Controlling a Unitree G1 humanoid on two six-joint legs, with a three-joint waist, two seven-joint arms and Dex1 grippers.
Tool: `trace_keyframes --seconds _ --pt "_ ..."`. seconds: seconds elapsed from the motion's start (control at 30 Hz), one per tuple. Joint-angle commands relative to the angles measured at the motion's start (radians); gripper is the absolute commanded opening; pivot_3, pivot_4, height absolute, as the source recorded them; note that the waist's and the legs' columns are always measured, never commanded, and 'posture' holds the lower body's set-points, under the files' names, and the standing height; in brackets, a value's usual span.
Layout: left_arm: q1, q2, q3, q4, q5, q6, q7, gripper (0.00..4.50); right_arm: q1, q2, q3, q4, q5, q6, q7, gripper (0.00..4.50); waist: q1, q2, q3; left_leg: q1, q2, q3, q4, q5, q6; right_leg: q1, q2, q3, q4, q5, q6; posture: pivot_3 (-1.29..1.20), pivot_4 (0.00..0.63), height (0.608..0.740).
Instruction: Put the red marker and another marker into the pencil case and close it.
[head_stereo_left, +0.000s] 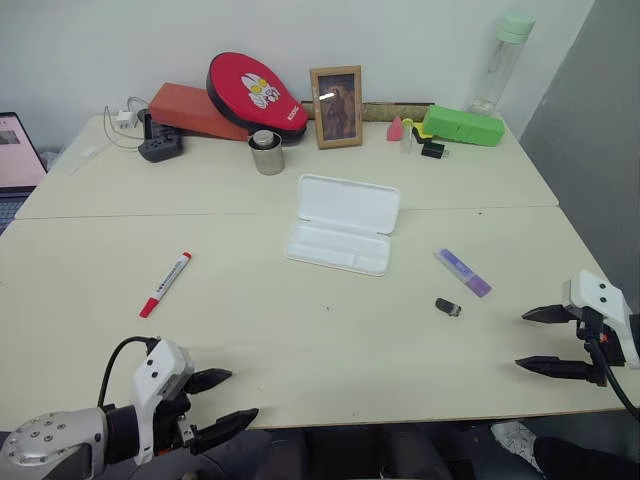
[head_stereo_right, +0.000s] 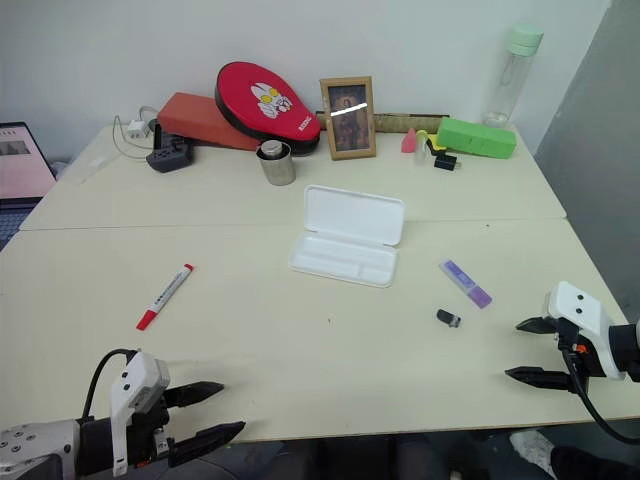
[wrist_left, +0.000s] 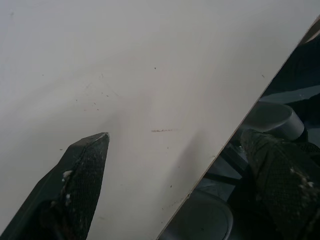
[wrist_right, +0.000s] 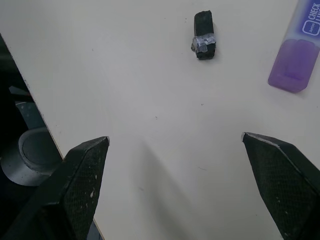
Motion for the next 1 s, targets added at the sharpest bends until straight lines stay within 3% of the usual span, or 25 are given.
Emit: trace_keyframes --seconds 0.03,1.0 --pt "0.004 0.011 0.009 -0.031 -0.004 -0.008 -0.013 4.5 -0.012 -0.013 -0.012 -0.001 0.0 -0.012 0.005 4.47 0.0 0.0 0.0 0.0 0.0 0.0 0.0 0.0 0.0 0.0 0.0 0.0 0.0 0.0 0.0 0.0 0.15 0.74" --pt "-0.03 0.004 0.005 -0.021 -0.011 0.003 -0.001 4.5 0.002 -0.016 -0.018 -0.001 -0.003 -0.018 0.01 4.47 0.0 0.0 0.0 0.0 0.0 0.0 0.0 0.0 0.0 0.0 0.0 0.0 0.0 0.0 0.0 0.0 0.15 0.74"
